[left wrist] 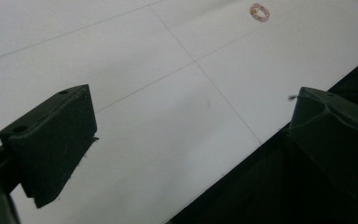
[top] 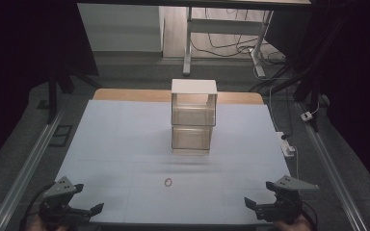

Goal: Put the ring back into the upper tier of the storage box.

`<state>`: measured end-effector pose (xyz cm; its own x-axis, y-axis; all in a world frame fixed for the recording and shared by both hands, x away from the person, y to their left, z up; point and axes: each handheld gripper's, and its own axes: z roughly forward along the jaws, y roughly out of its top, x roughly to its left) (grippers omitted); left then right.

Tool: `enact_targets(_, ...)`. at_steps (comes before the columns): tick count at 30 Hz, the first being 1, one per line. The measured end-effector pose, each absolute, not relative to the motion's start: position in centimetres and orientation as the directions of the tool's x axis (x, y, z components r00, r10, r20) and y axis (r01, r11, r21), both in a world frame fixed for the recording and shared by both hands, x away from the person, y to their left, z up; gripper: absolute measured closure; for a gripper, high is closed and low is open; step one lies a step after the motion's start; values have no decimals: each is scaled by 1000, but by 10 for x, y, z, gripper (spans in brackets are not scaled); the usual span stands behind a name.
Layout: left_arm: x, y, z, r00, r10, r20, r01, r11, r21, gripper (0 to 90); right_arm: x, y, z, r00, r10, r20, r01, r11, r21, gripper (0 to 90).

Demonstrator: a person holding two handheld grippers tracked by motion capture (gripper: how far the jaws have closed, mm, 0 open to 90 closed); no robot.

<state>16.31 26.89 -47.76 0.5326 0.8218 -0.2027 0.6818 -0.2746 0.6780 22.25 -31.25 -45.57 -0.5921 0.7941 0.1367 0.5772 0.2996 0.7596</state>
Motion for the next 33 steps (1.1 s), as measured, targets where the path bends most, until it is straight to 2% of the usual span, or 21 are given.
enact_targets(10, 166, 271, -478, 551, 799, -241, 688, -270, 674, 2, 224, -312, -456, -615, 774, 151, 580, 314, 751, 0)
enact_targets(33, 167, 267, -476, 557, 807, -198, 663, -288, 691, 0, 223, -307, -457, -649, 751, 122, 568, 371, 735, 0)
